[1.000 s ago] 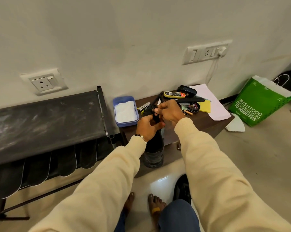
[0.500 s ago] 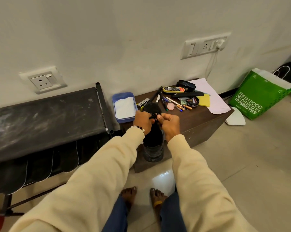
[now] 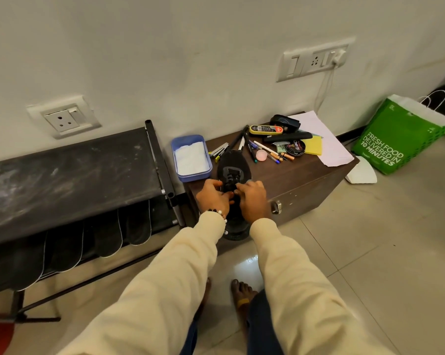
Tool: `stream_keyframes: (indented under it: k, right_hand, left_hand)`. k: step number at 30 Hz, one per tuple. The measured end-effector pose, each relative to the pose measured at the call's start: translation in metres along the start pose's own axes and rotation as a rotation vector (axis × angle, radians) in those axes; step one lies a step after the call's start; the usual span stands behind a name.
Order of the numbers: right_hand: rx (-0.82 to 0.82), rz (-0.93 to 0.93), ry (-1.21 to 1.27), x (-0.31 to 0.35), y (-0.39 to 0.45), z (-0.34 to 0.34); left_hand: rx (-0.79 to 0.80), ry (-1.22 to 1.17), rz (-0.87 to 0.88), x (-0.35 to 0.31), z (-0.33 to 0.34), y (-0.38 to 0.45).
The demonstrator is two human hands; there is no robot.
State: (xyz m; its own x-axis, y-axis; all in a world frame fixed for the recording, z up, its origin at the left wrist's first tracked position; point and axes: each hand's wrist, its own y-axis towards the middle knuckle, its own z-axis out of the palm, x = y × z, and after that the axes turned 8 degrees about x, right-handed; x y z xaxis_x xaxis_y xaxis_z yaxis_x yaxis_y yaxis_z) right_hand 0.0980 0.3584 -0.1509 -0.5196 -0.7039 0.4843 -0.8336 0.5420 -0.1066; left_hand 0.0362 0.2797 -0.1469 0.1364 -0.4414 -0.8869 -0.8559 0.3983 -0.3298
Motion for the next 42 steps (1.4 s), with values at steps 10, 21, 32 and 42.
stream_keyframes:
  k: [10, 21, 32, 42]
  right_hand:
    - [-0.191, -0.113, -0.041, -0.007, 0.000, 0.006]
    - [-0.051, -0.101, -0.327, 0.003, 0.007, -0.011]
    - [0.016, -0.154, -0.349, 0.000, 0.015, -0.001]
    - [0.172, 0.167, -0.070, 0.004, 0.027, -0.002]
  left_hand:
    - [0.179, 0.602, 0.357, 0.015, -0.008, 0.001]
    - [-0.105, 0.589, 0.222, 0.013, -0.005, 0.015]
    - [0.085, 0.776, 0.232, 0.009, -0.008, 0.035]
    - [0.167, 0.692, 0.129, 0.012, -0.011, 0.042]
